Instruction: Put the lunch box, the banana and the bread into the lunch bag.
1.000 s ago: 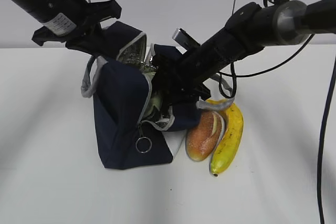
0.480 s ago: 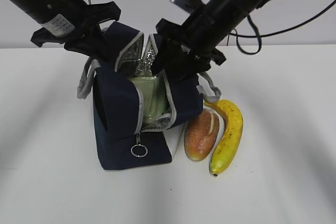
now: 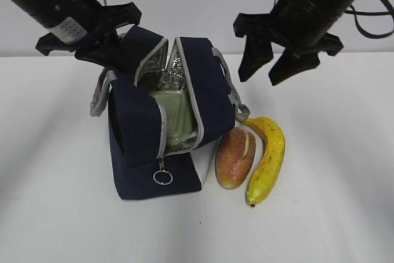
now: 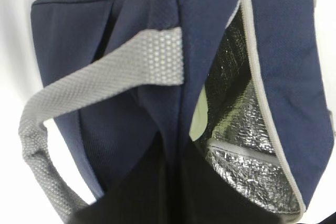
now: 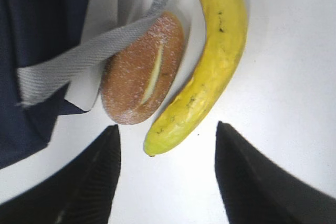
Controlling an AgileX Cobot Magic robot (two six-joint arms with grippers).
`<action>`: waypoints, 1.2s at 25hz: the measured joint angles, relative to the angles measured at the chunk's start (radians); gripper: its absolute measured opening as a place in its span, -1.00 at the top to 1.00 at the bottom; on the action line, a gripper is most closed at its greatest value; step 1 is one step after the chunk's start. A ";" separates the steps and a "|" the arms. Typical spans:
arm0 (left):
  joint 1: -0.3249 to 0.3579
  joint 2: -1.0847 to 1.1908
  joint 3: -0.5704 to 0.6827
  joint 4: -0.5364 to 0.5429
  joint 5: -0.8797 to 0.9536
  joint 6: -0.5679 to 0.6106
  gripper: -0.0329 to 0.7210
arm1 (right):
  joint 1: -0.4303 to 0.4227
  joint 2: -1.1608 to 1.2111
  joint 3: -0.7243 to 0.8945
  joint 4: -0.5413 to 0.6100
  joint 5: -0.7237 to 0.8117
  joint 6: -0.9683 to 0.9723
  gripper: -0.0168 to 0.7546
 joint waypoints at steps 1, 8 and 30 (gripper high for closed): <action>0.000 0.000 0.000 0.000 0.000 0.000 0.92 | 0.000 -0.028 0.050 -0.027 -0.026 0.024 -0.14; 0.000 0.000 0.000 0.001 0.002 0.000 0.92 | 0.000 -0.111 0.277 -0.141 -0.146 0.116 -0.14; 0.000 0.000 0.000 0.004 0.006 0.001 0.92 | -0.091 0.134 0.312 -0.168 -0.272 0.200 -0.48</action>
